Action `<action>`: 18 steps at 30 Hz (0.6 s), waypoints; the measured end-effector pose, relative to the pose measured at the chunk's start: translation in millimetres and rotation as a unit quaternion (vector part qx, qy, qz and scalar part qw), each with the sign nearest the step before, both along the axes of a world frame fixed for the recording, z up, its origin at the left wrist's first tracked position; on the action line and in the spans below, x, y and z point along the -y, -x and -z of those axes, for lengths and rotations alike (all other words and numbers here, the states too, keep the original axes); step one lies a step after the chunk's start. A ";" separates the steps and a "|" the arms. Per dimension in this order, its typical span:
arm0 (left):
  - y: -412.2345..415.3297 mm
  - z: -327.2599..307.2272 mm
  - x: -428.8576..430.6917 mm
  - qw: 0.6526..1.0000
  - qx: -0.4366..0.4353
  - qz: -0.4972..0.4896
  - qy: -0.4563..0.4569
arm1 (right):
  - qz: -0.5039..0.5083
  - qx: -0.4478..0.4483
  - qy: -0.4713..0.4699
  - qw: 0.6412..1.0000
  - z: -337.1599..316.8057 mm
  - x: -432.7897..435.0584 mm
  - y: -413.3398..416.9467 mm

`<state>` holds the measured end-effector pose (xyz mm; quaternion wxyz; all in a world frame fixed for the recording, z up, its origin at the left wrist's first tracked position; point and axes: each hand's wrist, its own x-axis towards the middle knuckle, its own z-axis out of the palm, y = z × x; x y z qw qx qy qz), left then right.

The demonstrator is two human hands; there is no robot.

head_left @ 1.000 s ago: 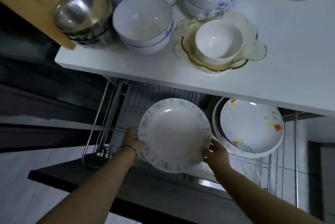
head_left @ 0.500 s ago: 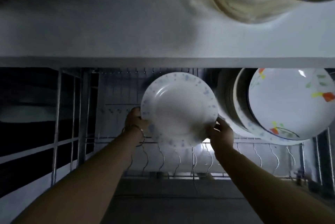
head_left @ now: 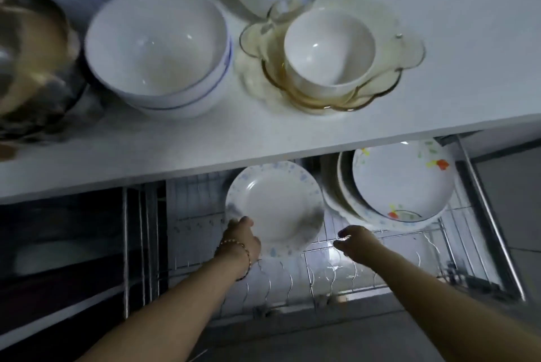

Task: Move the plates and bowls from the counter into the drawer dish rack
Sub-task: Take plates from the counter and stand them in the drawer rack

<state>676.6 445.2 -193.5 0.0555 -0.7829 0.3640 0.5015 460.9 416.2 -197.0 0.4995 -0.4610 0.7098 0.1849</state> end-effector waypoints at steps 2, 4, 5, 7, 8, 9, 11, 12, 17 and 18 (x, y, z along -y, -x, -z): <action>16.9 -30.2 5.3 0.999 -0.033 0.018 0.012 | -0.036 0.002 -0.006 0.999 -34.7 1.1 14.8; 39.2 -63.8 12.7 0.998 -0.041 0.034 0.037 | -0.045 -0.001 0.013 0.999 -70.2 1.9 34.7; 52.6 -81.8 17.0 0.997 -0.041 0.038 0.050 | -0.045 0.000 0.028 0.999 -86.2 2.3 46.3; 83.3 -115.2 26.4 0.995 -0.051 0.054 0.068 | -0.041 0.009 0.050 0.998 -112.6 2.2 73.9; 101.7 -130.7 30.3 0.993 -0.057 0.079 0.070 | -0.040 0.014 0.060 0.997 -125.6 2.1 89.5; 120.7 -144.5 33.0 0.990 -0.057 0.100 0.076 | -0.041 0.018 0.071 0.996 -138.4 1.7 106.3; 161.5 -166.4 38.3 0.986 -0.053 0.124 0.097 | -0.053 0.013 0.096 0.994 -165.4 2.1 143.3; 182.3 -175.2 40.3 0.985 -0.055 0.127 0.099 | -0.062 0.006 0.108 0.992 -177.6 1.7 163.4; 291.6 -219.3 45.7 0.979 -0.059 0.147 0.129 | -0.122 -0.038 0.150 0.980 -228.2 1.6 275.6; 311.7 -227.2 48.0 0.977 -0.057 0.150 0.143 | -0.138 -0.046 0.158 0.977 -237.3 3.5 295.8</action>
